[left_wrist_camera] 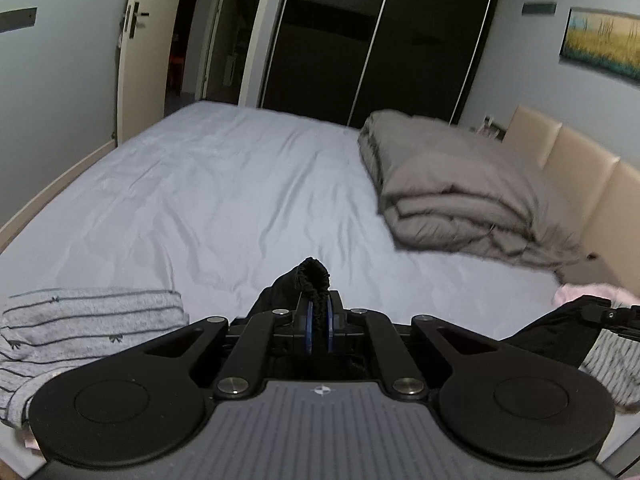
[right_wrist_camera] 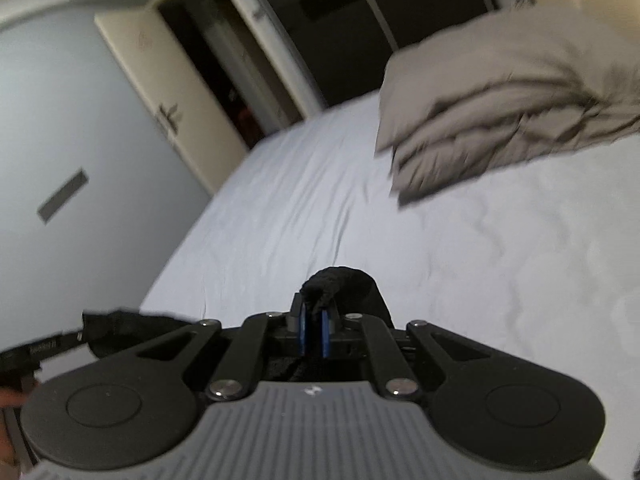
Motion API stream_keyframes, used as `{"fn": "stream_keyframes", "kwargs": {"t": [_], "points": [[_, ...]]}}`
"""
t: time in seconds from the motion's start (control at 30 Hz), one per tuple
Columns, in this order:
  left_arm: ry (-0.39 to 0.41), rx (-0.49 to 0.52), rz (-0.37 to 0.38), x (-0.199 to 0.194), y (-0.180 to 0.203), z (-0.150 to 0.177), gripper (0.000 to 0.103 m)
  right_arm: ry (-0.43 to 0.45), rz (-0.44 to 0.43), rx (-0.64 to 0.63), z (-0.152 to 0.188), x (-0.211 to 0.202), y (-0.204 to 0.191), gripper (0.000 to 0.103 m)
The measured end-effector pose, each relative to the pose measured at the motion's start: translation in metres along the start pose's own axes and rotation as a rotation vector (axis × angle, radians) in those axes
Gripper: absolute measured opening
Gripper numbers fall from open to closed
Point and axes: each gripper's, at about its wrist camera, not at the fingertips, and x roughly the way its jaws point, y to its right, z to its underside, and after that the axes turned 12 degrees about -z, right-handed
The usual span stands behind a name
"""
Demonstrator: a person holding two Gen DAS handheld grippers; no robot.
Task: Fold clothes
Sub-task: 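Lift the garment high with both grippers and lay it flat on the bed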
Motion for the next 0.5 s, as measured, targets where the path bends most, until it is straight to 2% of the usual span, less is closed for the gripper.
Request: {"fn": "stream_keyframes", "kwargs": {"t": [0.17, 0.27, 0.5], "points": [[0.055, 0.001, 0.046, -0.033, 0.011, -0.033, 0.005, 0.108, 0.07, -0.069, -0.037, -0.047, -0.034, 0.008], [0.074, 0.017, 0.057, -0.04, 0.021, -0.057, 0.005, 0.136, 0.101, -0.098, -0.06, -0.059, -0.048, 0.008], [0.1, 0.044, 0.039, -0.015, 0.058, -0.113, 0.005, 0.175, 0.174, -0.113, -0.115, -0.052, -0.053, 0.008]]}}
